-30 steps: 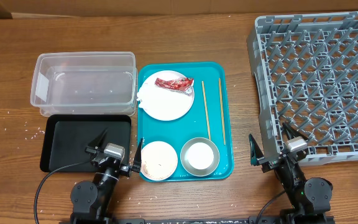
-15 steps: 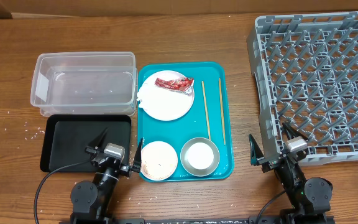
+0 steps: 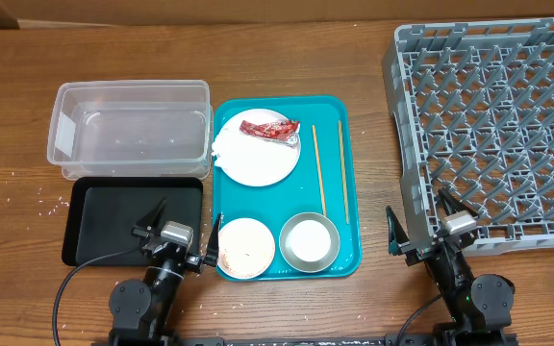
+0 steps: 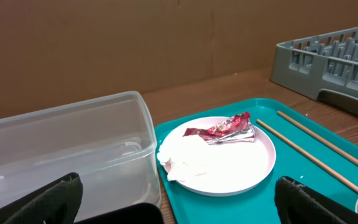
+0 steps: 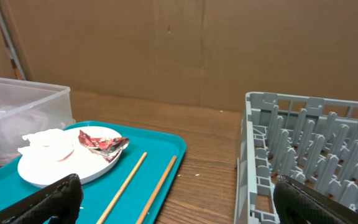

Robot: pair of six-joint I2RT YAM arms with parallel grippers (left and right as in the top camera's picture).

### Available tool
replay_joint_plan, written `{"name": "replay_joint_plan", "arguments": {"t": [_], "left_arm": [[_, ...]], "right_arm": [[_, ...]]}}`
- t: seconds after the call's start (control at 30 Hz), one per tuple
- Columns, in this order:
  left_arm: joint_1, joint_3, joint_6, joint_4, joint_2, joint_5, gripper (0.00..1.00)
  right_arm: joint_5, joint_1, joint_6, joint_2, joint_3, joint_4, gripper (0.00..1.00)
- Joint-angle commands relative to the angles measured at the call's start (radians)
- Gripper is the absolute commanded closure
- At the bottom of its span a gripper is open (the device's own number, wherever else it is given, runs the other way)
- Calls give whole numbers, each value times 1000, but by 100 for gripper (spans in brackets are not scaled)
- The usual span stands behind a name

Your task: Sort waste into correct bins and load items into the dishwasher

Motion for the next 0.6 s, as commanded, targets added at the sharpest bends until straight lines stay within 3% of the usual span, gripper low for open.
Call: {"name": "replay_joint_plan", "arguments": {"t": [0.0, 0.23, 0.37, 0.47, 0.57], "left_arm": [[5, -5, 2, -1, -8, 20, 0], [5, -4, -256, 109, -8, 162, 0], [5, 53, -339, 216, -8, 248, 0], [5, 170, -337, 154, -2, 238, 0], [5, 337, -337, -19, 53, 191, 0]], "right_arm": [[5, -5, 0, -12, -10, 5, 0], [-183, -5, 6, -12, -7, 39, 0], [-234, -5, 198, -12, 105, -22, 0], [-233, -5, 211, -5, 225, -152, 0], [-230, -5, 211, 51, 404, -342, 0]]}}
